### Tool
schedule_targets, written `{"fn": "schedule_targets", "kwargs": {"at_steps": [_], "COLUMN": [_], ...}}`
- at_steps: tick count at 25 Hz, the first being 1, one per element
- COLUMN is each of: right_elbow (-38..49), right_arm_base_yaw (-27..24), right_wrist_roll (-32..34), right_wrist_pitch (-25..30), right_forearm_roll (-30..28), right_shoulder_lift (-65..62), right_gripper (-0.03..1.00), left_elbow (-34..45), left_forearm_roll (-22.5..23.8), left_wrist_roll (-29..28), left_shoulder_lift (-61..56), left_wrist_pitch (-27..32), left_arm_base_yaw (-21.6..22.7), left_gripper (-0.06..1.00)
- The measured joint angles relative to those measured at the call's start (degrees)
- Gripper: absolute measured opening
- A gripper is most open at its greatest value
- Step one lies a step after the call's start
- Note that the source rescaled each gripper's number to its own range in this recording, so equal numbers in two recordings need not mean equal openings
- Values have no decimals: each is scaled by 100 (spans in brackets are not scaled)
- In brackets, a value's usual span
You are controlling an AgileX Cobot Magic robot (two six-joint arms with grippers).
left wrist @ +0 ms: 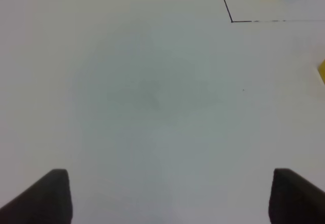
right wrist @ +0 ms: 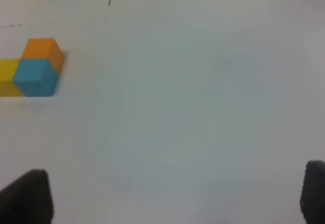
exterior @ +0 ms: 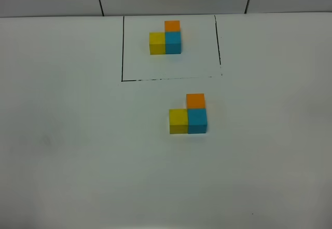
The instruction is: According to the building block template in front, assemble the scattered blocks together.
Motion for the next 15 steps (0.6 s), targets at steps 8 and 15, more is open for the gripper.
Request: {"fn": "schedule_targets", "kwargs": {"at_steps": [8,15], "right_elbow": [14,14], "right_arm_base_yaw": [0,0], "right_wrist_roll": [48,132], "right_wrist_pitch": [40,47], "right_forearm_roll": [-6,-67], "right_shoulder_lift": [-67,-298], "right_gripper": [88,71], "left_elbow": [0,0], "left_forearm_roll": [0,0], "left_wrist_roll": [0,0], "left_shoulder_lift": [0,0], "left_wrist_pitch": [5,5], "left_arm_base_yaw": [0,0], "left_gripper": [67,67]}}
